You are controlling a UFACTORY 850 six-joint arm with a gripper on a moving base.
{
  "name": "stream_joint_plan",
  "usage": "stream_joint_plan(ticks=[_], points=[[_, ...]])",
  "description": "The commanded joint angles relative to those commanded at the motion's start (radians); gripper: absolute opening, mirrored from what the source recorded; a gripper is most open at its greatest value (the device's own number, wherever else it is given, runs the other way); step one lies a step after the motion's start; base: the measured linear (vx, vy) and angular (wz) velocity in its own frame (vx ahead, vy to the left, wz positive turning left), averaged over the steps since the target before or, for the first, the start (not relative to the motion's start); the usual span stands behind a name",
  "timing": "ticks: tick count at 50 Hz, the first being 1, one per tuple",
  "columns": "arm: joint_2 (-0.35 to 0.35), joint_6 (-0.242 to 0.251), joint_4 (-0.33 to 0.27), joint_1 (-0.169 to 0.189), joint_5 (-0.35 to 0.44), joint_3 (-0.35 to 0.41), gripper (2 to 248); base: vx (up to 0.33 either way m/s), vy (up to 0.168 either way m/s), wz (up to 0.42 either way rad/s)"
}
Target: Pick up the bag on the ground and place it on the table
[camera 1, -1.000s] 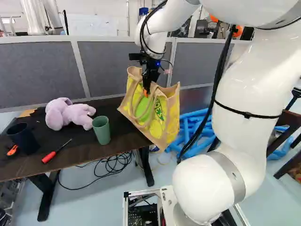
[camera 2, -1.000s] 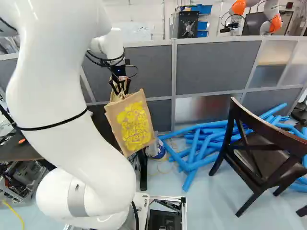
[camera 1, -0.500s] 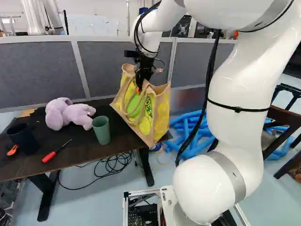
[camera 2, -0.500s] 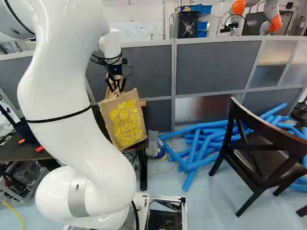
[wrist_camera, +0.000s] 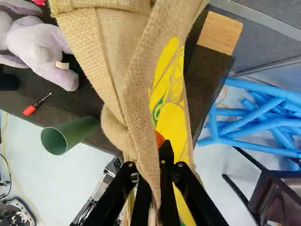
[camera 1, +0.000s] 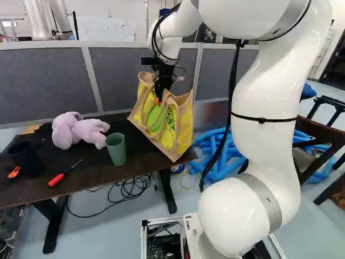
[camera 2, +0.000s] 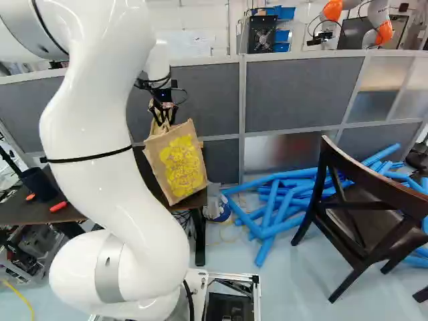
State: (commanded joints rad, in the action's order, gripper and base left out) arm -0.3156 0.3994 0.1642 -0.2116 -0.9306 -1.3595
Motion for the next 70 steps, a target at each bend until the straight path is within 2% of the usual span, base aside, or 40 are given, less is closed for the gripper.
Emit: stream_joint_plan(ticks=[37, 54, 55, 60, 61, 65, 66, 70], points=[[-0.099, 0.0, -0.008, -0.01, -0.012, -0.038, 22, 0.0, 0.0, 0.0], [-0.108, 0.0, -0.008, -0.01, -0.012, -0.04, 22, 0.0, 0.0, 0.0], [-0.108, 0.0, -0.008, -0.01, -0.012, -0.04, 37, 0.0, 0.0, 0.0], [-0.108, 0.0, -0.008, -0.01, -0.012, -0.04, 37, 0.0, 0.0, 0.0], [-0.108, 0.0, -0.008, -0.01, -0.012, -0.04, 70, 0.0, 0.0, 0.0], [-0.108, 0.0, -0.008, -0.01, -0.012, -0.04, 70, 0.0, 0.0, 0.0], [-0.108, 0.0, -0.008, -0.01, -0.012, -0.04, 104, 0.0, 0.0, 0.0], [-0.108, 0.0, -0.008, -0.01, -0.012, -0.04, 104, 0.0, 0.0, 0.0]])
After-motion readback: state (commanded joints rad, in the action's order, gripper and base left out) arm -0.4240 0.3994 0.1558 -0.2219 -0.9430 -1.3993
